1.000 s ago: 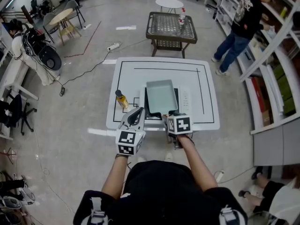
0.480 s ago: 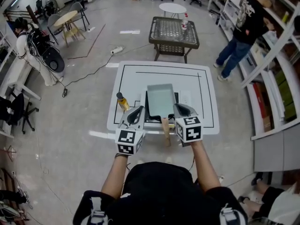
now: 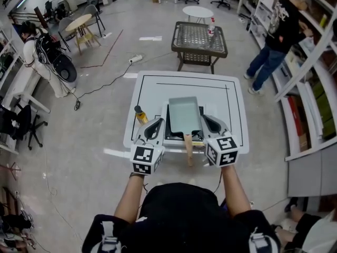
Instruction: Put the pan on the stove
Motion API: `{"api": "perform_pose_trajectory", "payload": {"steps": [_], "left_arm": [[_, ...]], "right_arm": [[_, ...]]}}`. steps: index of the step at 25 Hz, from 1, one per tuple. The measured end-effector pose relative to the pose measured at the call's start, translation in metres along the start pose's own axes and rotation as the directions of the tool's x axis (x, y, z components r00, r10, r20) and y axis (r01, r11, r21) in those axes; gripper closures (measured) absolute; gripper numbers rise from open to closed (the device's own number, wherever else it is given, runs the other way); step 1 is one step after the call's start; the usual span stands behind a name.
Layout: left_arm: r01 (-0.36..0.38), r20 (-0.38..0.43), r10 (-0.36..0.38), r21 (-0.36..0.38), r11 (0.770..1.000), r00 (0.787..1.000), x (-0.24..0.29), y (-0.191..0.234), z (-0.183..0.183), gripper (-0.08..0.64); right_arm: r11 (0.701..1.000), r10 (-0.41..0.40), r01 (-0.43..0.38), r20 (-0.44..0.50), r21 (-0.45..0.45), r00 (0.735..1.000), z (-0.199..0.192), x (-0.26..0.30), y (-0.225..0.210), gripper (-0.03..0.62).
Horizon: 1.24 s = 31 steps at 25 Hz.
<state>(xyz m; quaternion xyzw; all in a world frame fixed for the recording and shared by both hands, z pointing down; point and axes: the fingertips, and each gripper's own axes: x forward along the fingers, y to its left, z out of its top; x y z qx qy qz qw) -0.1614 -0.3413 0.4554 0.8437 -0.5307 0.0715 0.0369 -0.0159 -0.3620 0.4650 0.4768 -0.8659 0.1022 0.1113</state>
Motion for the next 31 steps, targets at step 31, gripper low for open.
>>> {"api": "perform_pose_trajectory", "payload": {"steps": [31], "left_arm": [[0.008, -0.008, -0.008, 0.015, 1.0, 1.0, -0.002, 0.002, -0.002, 0.535]], "right_arm": [[0.999, 0.051, -0.051, -0.021, 0.001, 0.998, -0.016, 0.011, 0.01, 0.559]]}}
